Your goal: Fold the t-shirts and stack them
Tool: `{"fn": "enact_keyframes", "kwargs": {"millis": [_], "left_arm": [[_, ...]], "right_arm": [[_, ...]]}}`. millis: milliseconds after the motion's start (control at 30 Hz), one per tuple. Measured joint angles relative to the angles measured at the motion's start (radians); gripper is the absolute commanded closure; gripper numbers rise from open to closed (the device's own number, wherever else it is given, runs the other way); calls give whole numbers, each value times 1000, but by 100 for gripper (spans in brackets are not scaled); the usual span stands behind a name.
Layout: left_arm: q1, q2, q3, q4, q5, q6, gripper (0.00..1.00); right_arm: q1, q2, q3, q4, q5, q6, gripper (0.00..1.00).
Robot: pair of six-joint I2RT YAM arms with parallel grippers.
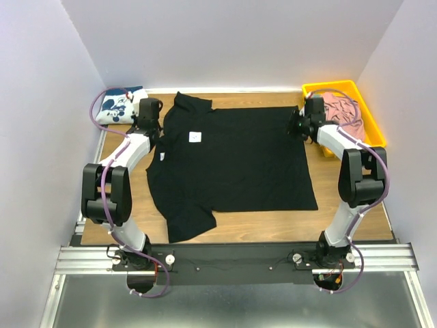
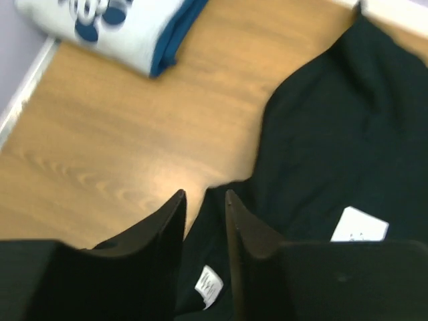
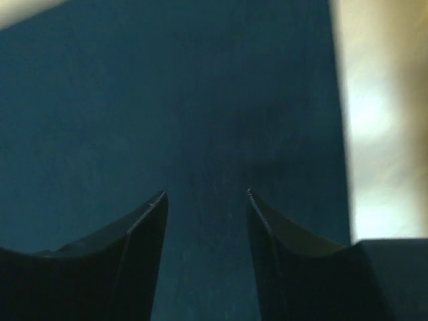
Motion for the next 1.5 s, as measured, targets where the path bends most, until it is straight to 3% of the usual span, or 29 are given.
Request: {"fn": "enact_keyframes", "kwargs": {"millis": [200, 333, 367, 667, 1133, 1200, 1367, 1500], "left_arm": [[17, 7, -100, -14, 48, -61, 88], [18, 51, -124, -15, 68, -90, 91], [19, 64, -130, -15, 70, -93, 96], [24, 147, -150, -20, 116, -95, 97], [85, 142, -151, -53, 114, -154, 99], [86, 129, -167, -49, 114, -161, 98], [92, 105, -173, -91, 114, -171, 79], [97, 80, -140, -155, 111, -173, 70]], "right_arm": [[-1, 6, -122, -29, -76, 70, 47], [-8, 10, -159, -28, -92, 96, 48], [-12, 11, -164, -28, -93, 100, 48], [-35, 10, -197, -2, -112, 127, 48], [-72, -88, -332, 50, -94, 169, 46], [-72, -95, -335, 41, -87, 165, 44], [-73, -98, -303, -18, -87, 132, 44], [-77, -89, -195, -75, -107, 109, 45]]}}
